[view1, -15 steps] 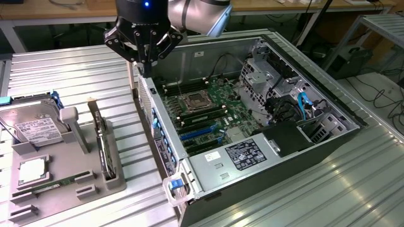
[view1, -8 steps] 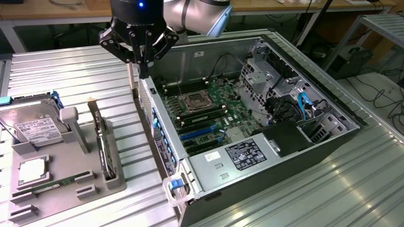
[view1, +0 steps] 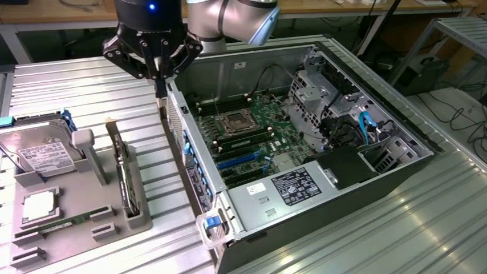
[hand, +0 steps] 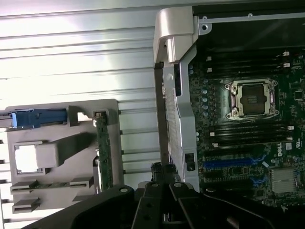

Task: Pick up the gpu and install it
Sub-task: 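Reach for the gpu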

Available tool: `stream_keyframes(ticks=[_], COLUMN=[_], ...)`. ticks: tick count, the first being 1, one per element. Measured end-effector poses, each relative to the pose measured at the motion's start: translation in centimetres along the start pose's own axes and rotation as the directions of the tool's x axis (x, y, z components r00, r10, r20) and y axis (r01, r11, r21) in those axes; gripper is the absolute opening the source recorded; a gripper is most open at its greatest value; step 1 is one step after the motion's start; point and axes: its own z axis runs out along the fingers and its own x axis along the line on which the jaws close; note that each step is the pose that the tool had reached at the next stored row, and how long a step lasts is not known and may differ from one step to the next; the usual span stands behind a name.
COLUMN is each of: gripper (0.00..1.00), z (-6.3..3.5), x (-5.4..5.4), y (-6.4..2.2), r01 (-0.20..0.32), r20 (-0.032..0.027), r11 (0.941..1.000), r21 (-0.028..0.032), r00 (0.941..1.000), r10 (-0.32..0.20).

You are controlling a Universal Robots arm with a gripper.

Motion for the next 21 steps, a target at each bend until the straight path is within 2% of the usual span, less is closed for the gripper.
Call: stream_keyframes(ticks=[8, 21], gripper=[0.11, 0.11], z=[-0.04, -0.13], x=[1.4, 4.4], y=[-0.21, -0.74], r01=[0.0, 0.0], r20=[0.0, 0.0], r11=[1.0, 1.0], r21=[0.0, 0.0], r00=[1.0, 1.0], r10=[0.0, 0.0])
